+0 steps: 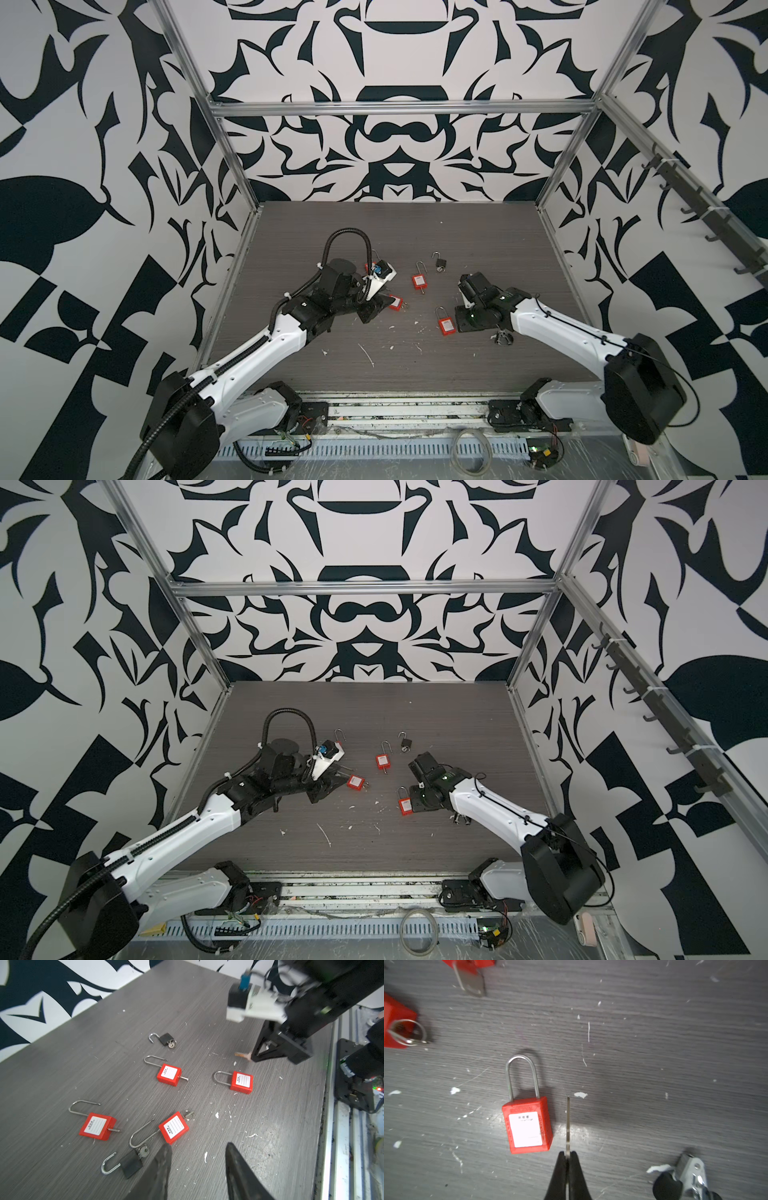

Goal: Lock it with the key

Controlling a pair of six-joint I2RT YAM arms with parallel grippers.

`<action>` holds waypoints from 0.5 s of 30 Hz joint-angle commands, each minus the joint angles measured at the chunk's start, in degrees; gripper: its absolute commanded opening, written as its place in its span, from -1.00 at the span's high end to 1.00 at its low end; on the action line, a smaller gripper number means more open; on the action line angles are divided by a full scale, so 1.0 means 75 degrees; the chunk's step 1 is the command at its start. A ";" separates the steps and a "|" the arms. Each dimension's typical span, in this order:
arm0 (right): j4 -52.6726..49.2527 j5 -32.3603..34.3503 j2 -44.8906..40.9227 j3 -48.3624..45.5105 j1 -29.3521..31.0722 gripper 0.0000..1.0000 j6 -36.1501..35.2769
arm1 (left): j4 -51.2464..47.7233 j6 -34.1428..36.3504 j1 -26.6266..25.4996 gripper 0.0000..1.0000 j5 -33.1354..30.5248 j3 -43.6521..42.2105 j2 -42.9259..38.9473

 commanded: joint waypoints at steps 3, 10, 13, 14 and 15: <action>0.0629 0.0112 0.0294 -0.0308 0.0035 1.00 0.0105 | 0.0073 -0.0235 -0.0011 0.11 -0.0086 -0.0337 -0.0221; 0.1168 0.0052 0.0370 -0.0579 0.0076 0.60 -0.0162 | 0.0167 -0.0407 -0.0011 0.11 -0.0086 -0.0545 -0.0436; 0.0945 0.0537 0.0102 -0.0522 0.0104 0.32 -0.0309 | 0.0141 -0.0467 -0.0014 0.12 -0.0091 -0.0590 -0.0513; 0.0904 0.0677 -0.0041 -0.0497 0.0104 0.26 -0.0363 | 0.0153 -0.0473 -0.0011 0.12 -0.0099 -0.0612 -0.0541; 0.0889 0.0788 -0.0206 -0.0463 0.0106 0.20 -0.0380 | 0.0154 -0.0493 -0.0017 0.11 -0.0087 -0.0618 -0.0554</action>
